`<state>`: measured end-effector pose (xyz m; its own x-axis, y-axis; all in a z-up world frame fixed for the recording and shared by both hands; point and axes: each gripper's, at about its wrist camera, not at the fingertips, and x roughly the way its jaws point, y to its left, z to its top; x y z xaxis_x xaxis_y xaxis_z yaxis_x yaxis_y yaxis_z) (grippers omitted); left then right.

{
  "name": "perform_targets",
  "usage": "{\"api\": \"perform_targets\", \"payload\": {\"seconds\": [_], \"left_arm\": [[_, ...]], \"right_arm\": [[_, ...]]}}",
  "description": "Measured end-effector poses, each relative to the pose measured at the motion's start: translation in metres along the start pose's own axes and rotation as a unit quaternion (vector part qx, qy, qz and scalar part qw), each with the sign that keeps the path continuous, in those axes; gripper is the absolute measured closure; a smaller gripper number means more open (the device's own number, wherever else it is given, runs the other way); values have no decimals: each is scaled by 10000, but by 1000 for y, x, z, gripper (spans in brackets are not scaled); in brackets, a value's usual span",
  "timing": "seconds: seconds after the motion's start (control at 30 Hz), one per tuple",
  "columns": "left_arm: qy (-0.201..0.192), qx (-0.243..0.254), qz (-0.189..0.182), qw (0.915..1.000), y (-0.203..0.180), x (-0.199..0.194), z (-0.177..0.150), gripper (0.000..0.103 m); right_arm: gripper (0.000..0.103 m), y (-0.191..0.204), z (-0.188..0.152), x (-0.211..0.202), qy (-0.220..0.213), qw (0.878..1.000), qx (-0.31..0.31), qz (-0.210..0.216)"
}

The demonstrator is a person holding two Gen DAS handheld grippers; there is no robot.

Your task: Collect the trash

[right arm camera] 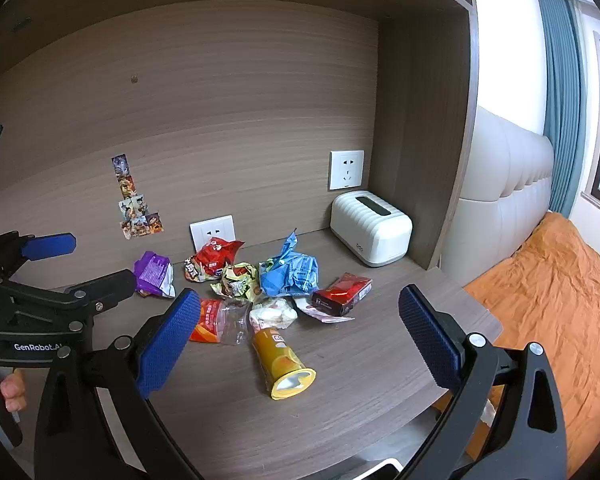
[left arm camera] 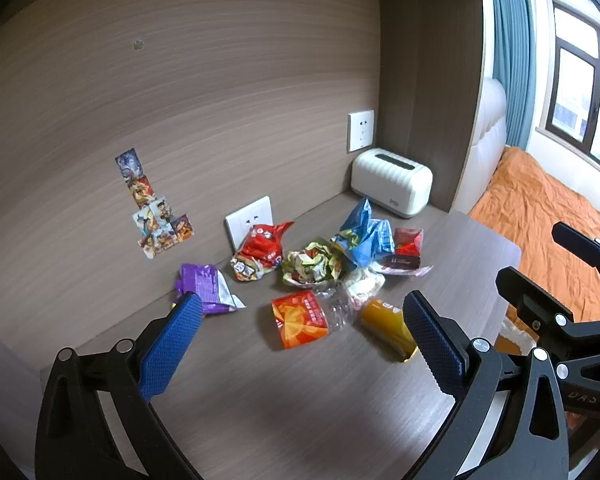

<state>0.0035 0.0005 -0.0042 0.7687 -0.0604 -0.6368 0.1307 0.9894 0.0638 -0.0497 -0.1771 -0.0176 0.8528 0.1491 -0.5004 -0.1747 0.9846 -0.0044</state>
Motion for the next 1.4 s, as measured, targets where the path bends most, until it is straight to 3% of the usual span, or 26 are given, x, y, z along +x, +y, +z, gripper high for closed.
{"api": "perform_targets", "payload": {"seconds": [1.4], "left_arm": [[37,-43,-112,9999,2,4,4,5]], "right_arm": [[4,-1,-3,6,105,9999,93,95]]}}
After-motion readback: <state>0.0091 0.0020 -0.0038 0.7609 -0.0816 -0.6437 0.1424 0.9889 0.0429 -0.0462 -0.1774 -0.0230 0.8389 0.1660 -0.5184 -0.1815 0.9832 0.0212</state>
